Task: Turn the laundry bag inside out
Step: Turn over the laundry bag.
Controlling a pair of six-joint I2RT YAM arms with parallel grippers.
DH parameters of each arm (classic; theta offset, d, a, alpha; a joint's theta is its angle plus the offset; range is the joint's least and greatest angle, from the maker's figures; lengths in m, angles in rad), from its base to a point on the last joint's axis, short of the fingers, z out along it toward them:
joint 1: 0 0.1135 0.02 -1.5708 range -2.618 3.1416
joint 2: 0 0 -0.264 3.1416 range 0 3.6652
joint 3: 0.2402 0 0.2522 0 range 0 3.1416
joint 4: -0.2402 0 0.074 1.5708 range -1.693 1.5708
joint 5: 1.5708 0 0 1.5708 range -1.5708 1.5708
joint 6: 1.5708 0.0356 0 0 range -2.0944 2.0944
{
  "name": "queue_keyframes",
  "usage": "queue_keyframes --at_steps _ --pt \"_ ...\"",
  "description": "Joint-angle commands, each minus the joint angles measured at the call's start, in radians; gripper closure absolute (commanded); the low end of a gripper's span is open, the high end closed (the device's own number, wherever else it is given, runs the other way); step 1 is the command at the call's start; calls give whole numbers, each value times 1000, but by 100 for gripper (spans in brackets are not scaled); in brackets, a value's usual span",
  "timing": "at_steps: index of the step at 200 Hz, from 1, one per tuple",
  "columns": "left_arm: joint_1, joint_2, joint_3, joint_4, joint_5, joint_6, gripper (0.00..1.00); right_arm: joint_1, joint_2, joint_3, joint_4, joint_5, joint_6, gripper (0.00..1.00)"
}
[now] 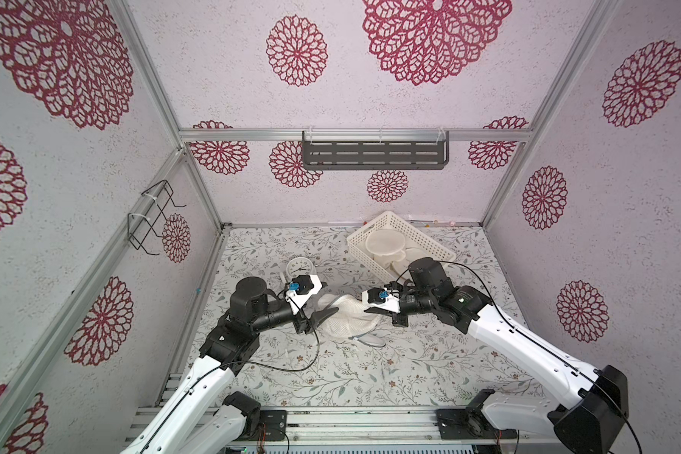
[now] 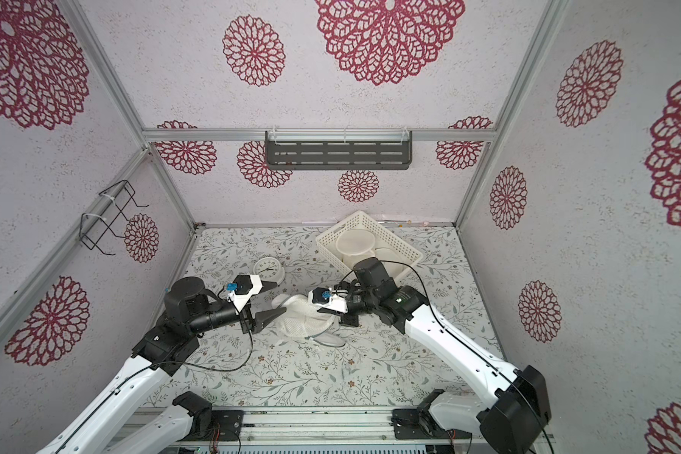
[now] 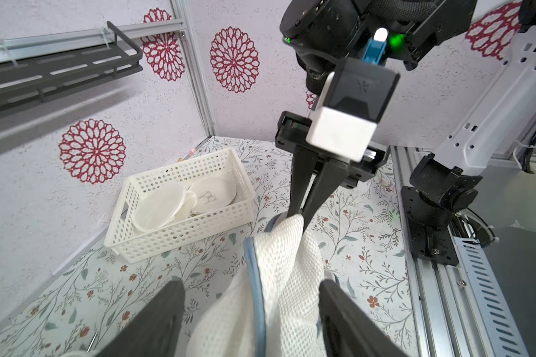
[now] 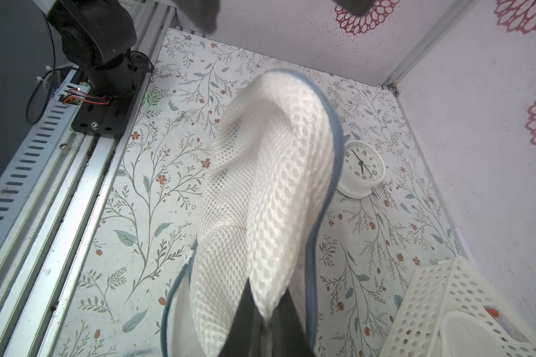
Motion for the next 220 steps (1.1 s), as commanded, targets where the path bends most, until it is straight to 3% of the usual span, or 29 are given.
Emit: queue_keyframes --at_steps 1,20,42,67,135,177,220 --pt "-19 -34 -33 -8 -89 -74 27 -8 -32 20 64 -4 95 100" --pt "-48 -35 -34 -46 -175 -58 28 -8 -38 21 75 5 134 100" --pt "-60 -25 -28 -45 -276 -32 38 -8 -39 28 68 20 160 100" --pt "-71 6 -8 -43 -308 -5 45 -8 -39 41 62 28 192 100" --pt "-96 41 11 -38 -219 -18 34 -8 -43 41 113 86 299 100" --pt "-97 44 12 -37 -224 -18 31 -8 -33 46 122 78 306 100" --pt "-125 88 13 -39 -387 66 54 -8 -44 45 128 44 303 100"
